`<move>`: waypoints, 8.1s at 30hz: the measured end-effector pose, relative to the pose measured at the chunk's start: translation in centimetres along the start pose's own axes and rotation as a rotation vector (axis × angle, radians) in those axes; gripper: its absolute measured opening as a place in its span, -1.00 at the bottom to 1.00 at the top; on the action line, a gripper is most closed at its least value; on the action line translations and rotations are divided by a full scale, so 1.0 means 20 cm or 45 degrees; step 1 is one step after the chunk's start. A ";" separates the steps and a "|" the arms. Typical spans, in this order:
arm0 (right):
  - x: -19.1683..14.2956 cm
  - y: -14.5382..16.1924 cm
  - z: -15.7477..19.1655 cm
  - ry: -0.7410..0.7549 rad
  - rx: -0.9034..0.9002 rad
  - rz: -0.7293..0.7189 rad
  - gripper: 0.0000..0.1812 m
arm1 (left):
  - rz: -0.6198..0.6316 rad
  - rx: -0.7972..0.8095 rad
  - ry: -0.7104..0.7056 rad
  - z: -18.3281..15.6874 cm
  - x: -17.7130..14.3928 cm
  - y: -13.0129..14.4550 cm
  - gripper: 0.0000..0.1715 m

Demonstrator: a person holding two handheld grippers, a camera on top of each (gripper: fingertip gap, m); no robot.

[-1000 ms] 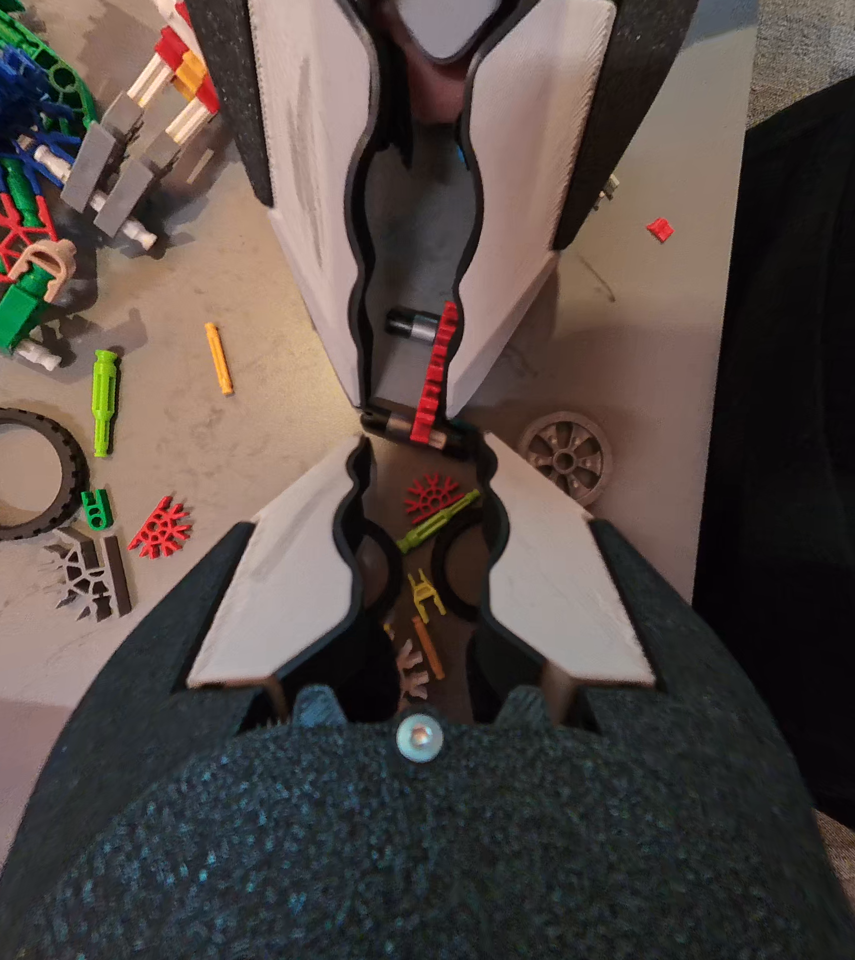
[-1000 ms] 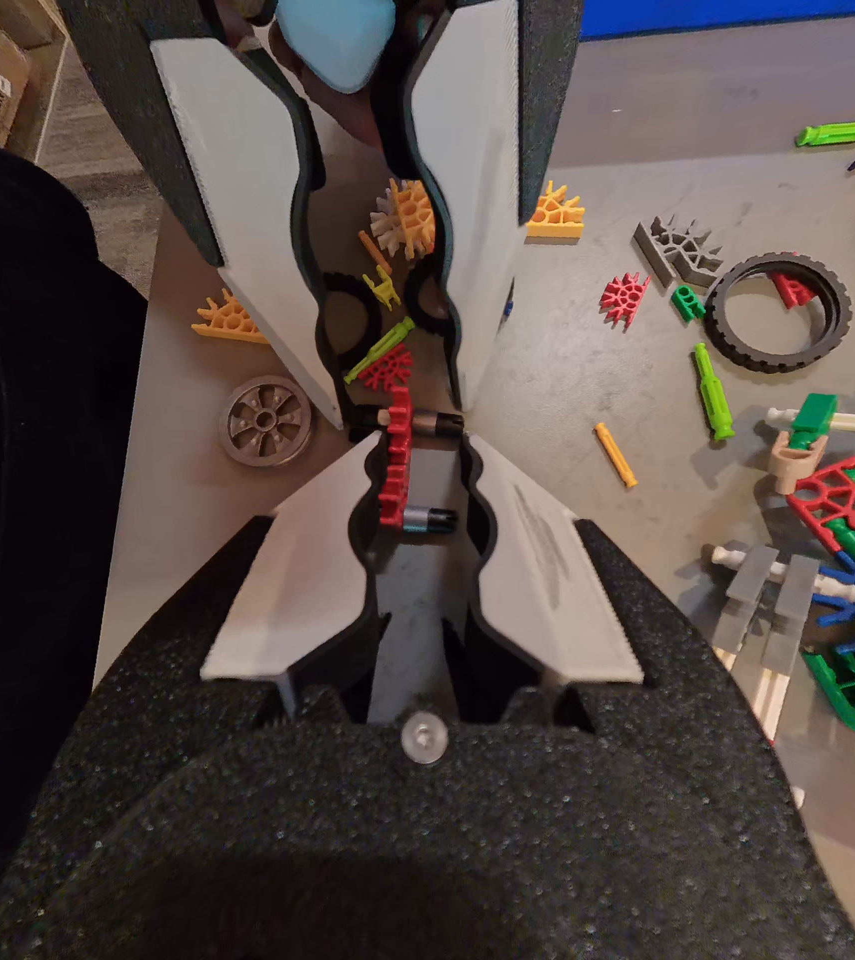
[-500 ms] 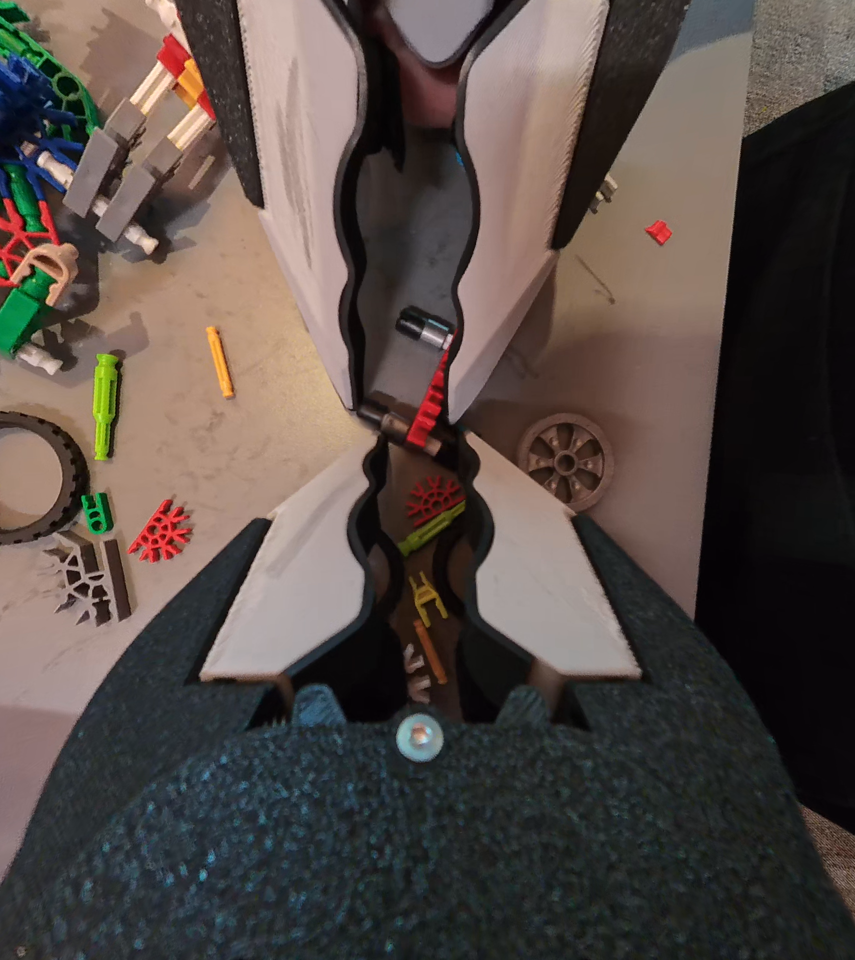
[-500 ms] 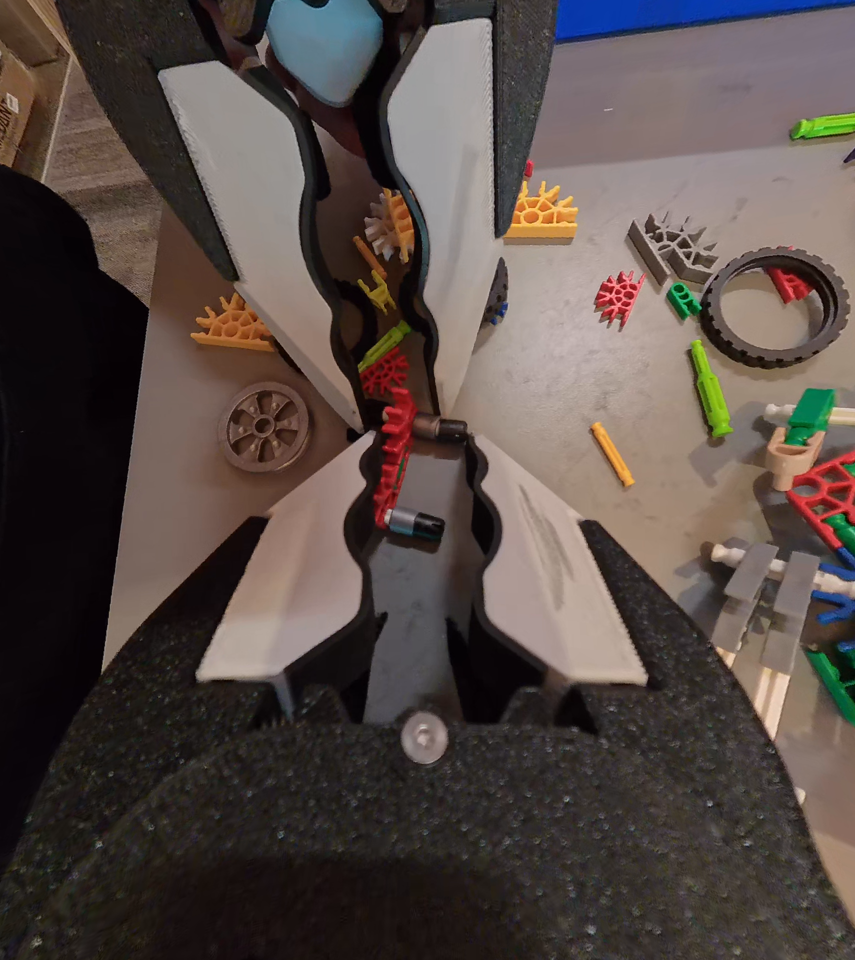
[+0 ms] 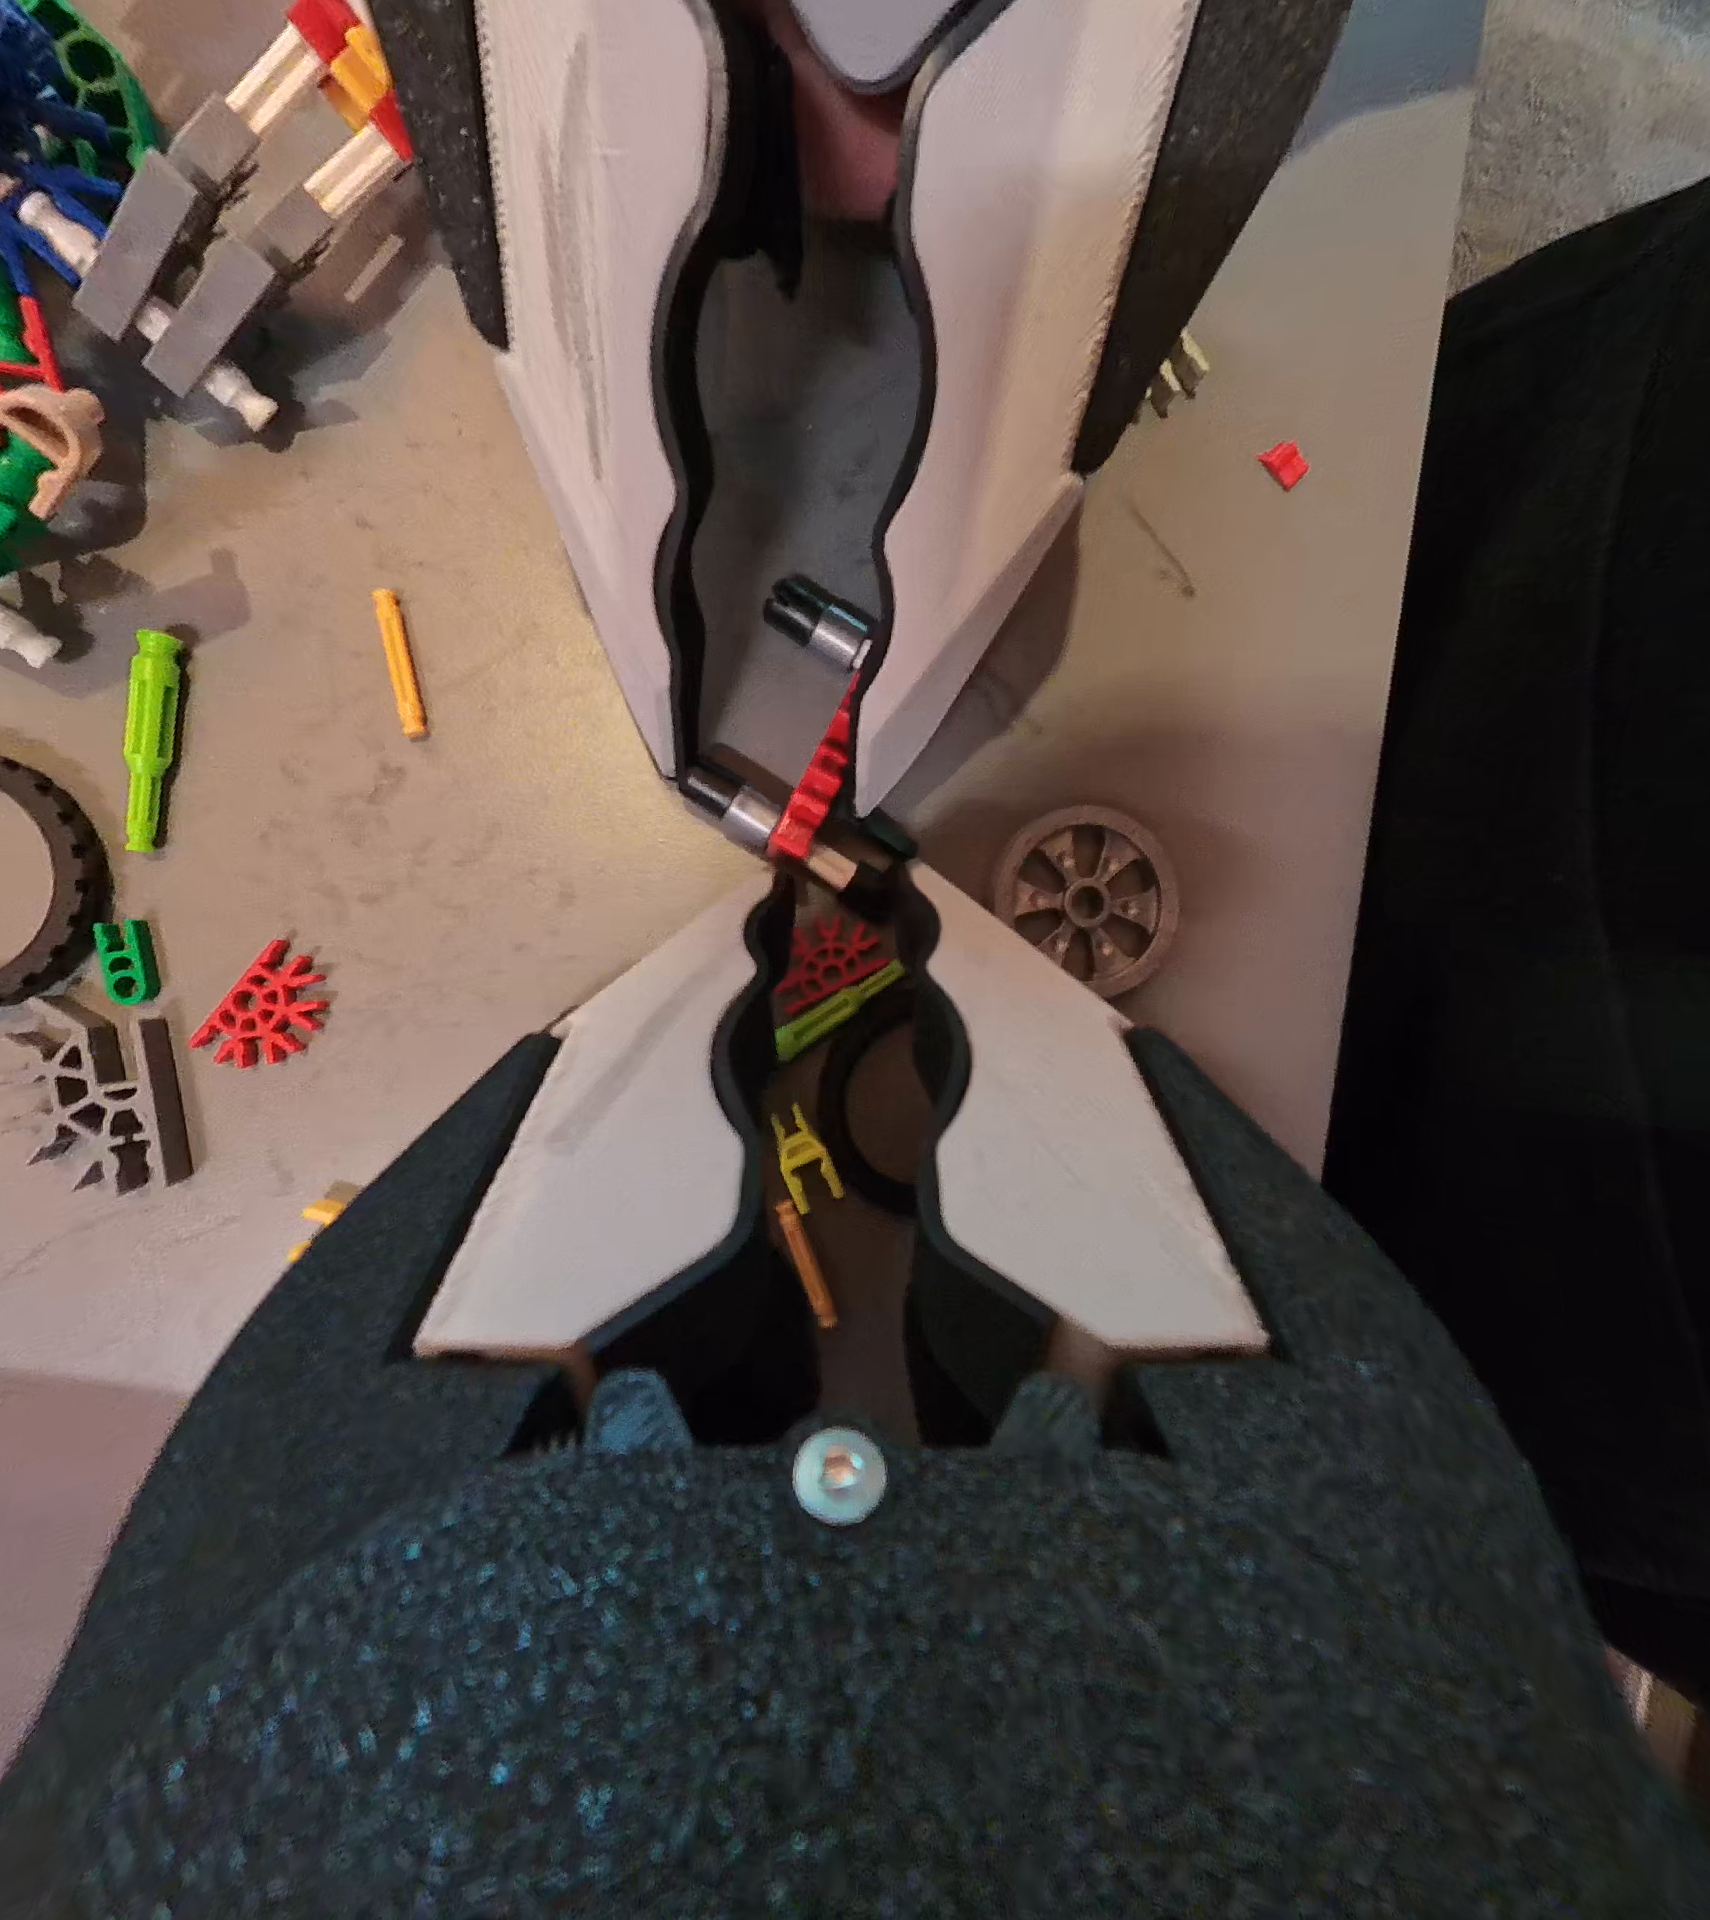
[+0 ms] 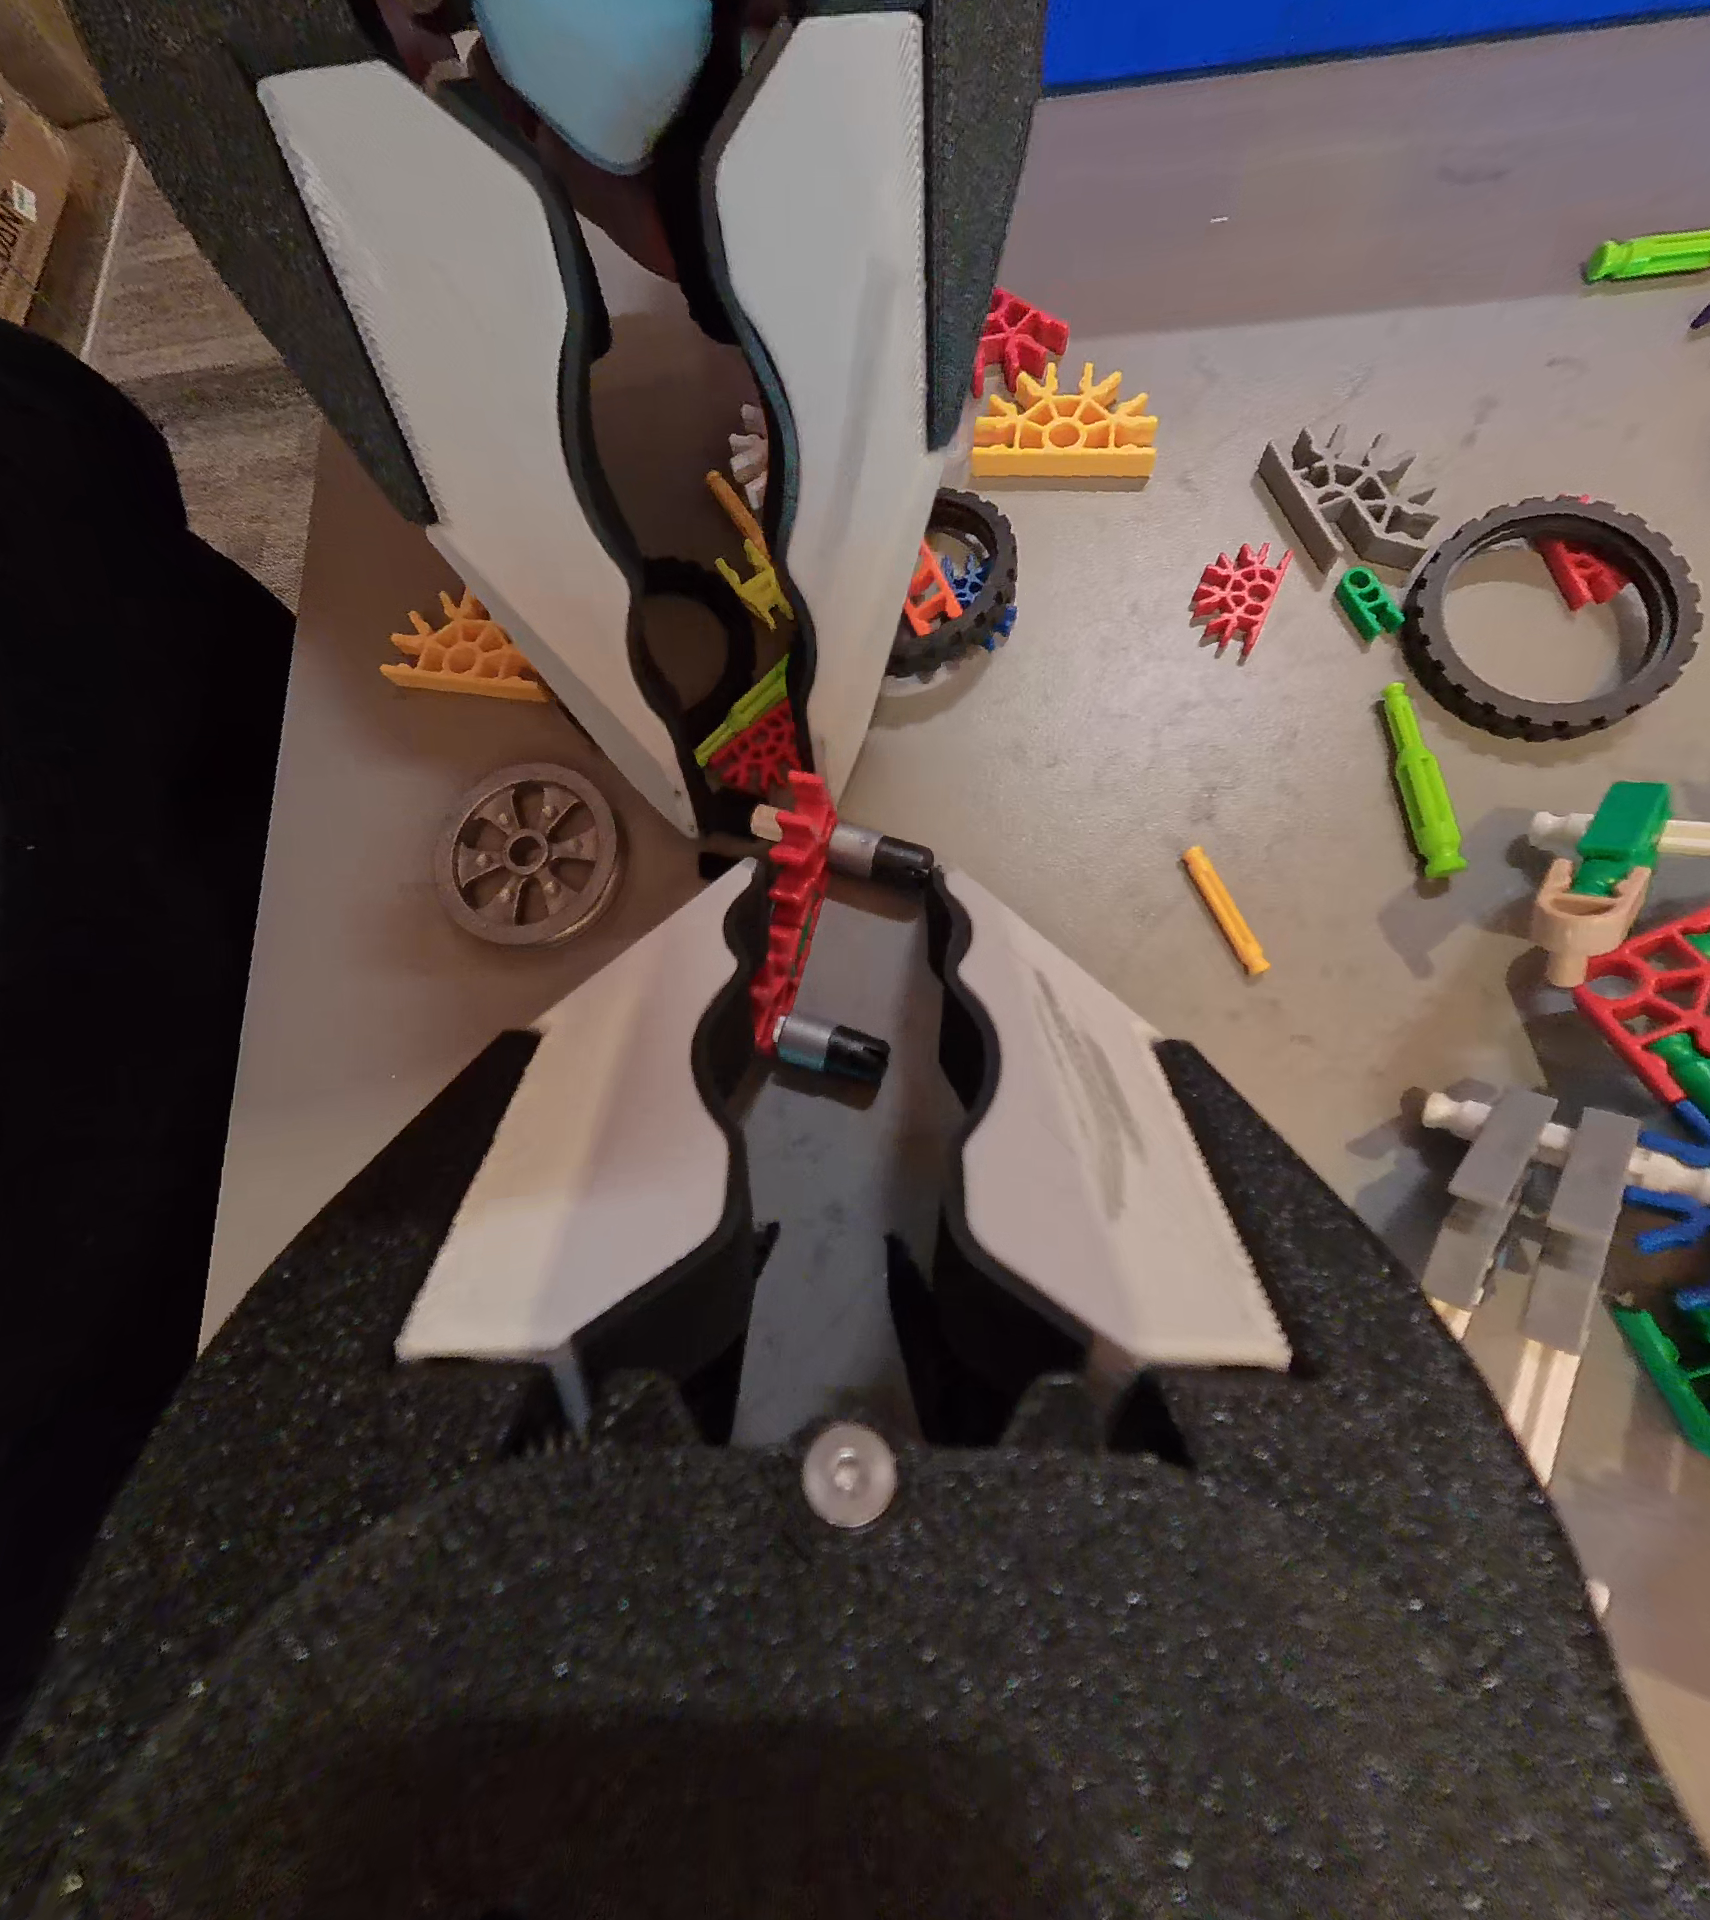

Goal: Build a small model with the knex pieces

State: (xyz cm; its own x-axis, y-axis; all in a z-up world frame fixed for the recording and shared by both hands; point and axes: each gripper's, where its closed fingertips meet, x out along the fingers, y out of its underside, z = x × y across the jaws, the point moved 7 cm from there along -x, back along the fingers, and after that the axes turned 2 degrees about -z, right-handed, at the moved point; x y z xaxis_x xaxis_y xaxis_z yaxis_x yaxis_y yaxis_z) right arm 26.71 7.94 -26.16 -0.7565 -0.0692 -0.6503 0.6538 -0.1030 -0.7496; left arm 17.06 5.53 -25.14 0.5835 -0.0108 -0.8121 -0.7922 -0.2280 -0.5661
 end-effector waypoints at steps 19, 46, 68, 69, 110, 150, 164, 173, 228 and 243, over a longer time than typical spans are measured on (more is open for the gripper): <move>0.00 0.00 0.01 -0.017 -0.008 0.000 -0.67 | -0.049 -0.041 -0.062 -0.01 0.00 0.01 -0.73; 0.01 -0.01 0.00 -0.023 -0.044 0.022 -0.67 | -0.087 -0.091 -0.162 -0.01 0.01 0.01 -0.76; -0.08 0.07 0.08 0.033 -0.086 0.054 -0.93 | -0.121 -0.088 -0.108 -0.01 -0.02 0.00 -0.70; -0.08 0.07 0.08 0.034 -0.091 0.050 -0.93 | -0.118 -0.085 -0.106 0.00 -0.01 0.00 -0.69; -0.13 0.12 0.07 -0.033 -0.135 0.088 -0.93 | -0.069 -0.002 0.049 0.03 0.08 -0.11 -0.47; -0.13 0.09 0.04 0.017 -0.034 0.035 -0.62 | -0.064 0.026 -0.045 0.01 0.10 -0.12 -0.46; -0.09 0.08 0.02 -0.027 -0.015 0.016 -0.57 | -0.091 0.011 -0.087 0.02 0.09 -0.10 -0.54; -0.11 0.08 0.01 -0.021 0.001 -0.007 -0.56 | -0.085 0.007 -0.093 0.02 0.08 -0.09 -0.54; -0.05 0.05 0.02 -0.010 -0.182 0.018 -0.53 | -0.070 0.138 -0.041 0.03 0.09 -0.10 -0.59; -0.07 0.06 0.02 0.046 -0.076 0.001 -0.46 | -0.074 0.096 -0.048 0.03 0.09 -0.10 -0.59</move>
State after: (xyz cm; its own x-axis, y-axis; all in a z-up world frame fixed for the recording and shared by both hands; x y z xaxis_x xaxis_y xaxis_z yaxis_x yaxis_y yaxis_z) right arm 28.64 7.57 -26.14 -0.7556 -0.0334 -0.6541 0.6550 -0.0437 -0.7544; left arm 19.57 6.48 -25.66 0.6227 0.0374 -0.7815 -0.7693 -0.1533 -0.6203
